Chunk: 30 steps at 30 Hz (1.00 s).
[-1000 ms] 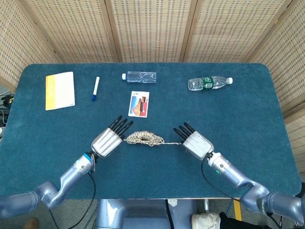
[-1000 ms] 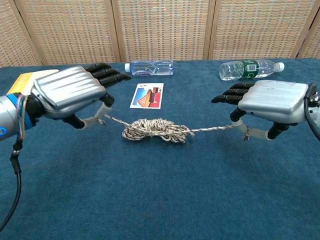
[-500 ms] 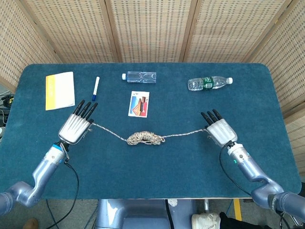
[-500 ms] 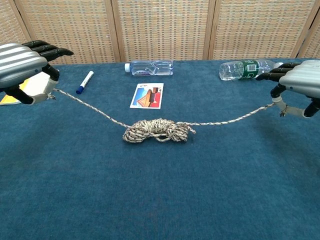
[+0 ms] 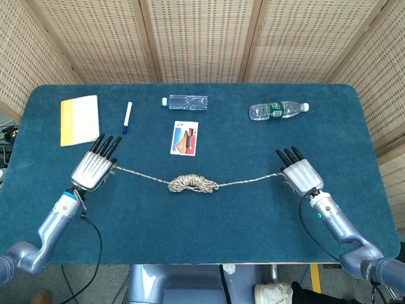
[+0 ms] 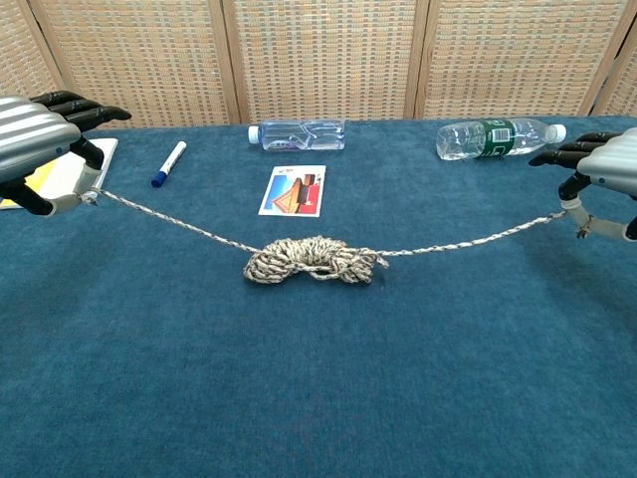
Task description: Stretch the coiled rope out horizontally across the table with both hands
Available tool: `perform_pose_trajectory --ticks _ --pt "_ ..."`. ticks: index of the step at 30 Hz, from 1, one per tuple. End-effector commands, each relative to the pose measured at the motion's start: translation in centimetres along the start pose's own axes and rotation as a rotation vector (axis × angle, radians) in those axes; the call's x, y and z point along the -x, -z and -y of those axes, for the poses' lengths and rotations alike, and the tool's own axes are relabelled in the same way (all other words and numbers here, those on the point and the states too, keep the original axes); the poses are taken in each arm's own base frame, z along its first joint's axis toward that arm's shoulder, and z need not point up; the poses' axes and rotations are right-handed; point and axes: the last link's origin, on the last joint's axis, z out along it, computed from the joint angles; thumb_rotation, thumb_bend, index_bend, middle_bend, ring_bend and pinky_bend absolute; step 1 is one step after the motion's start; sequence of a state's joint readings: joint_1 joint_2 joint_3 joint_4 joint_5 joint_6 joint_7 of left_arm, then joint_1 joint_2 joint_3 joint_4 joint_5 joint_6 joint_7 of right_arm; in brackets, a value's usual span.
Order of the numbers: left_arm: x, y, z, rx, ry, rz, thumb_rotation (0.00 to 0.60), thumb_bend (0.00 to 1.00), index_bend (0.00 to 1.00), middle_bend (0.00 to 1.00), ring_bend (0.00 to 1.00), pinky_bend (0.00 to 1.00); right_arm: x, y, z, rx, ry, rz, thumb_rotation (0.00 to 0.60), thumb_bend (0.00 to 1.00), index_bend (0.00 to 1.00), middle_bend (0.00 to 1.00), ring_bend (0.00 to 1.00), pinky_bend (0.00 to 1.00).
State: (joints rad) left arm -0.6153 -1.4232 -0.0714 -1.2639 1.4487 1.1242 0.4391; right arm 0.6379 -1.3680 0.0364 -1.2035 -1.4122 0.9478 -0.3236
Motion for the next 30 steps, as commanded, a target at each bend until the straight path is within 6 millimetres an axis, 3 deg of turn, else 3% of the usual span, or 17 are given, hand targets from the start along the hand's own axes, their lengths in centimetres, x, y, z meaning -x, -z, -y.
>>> perform_pose_trajectory --ticks 1,3,5,11,15,19,24,30 --pt "0.3 0.5 0.3 -0.021 0.045 0.026 0.600 0.16 0.24 0.00 0.00 0.00 0.1 0.5 -0.3 0.010 -0.003 0.002 0.600 0.25 0.35 0.00 0.00 0.00" --pt "0.1 1.0 0.6 -0.043 0.114 0.046 0.600 0.00 0.00 0.00 0.00 0.00 -0.2 0.9 -0.5 0.018 -0.003 -0.002 0.600 0.03 0.10 0.00 0.00 0.00" --pt "-0.5 1.5 1.0 -0.066 0.200 0.051 0.600 0.00 0.00 0.00 0.00 0.00 -1.0 1.5 -0.6 0.023 -0.013 -0.031 0.600 0.00 0.01 0.00 0.00 0.00" --pt "-1.7 3.9 3.4 -0.151 0.388 -0.023 0.600 0.00 0.00 0.00 0.00 0.00 -2.9 3.7 -1.6 0.063 -0.045 -0.132 0.600 0.00 0.00 0.00 0.00 0.00" --pt "-2.1 9.7 6.3 -0.320 0.537 -0.103 0.600 0.00 0.00 0.00 0.00 0.00 -4.1 7.2 -2.7 0.175 -0.162 -0.219 0.600 0.00 0.00 0.00 0.00 0.00" --pt "-1.9 13.0 7.5 -0.410 0.532 -0.140 0.600 0.00 0.00 0.00 0.00 0.00 -4.0 9.4 -2.9 0.217 -0.208 -0.232 0.600 0.00 0.00 0.00 0.00 0.00" --pt "-0.7 19.7 7.3 -0.549 0.624 -0.100 0.600 0.00 0.00 0.00 0.00 0.00 -2.6 13.6 -1.9 0.297 -0.372 -0.254 0.600 0.00 0.00 0.00 0.00 0.00" --pt "-0.6 23.5 6.3 -0.566 0.627 -0.049 0.600 0.00 0.00 0.00 0.00 0.00 -1.3 16.5 -1.3 0.332 -0.409 -0.260 0.600 0.00 0.00 0.00 0.00 0.00"
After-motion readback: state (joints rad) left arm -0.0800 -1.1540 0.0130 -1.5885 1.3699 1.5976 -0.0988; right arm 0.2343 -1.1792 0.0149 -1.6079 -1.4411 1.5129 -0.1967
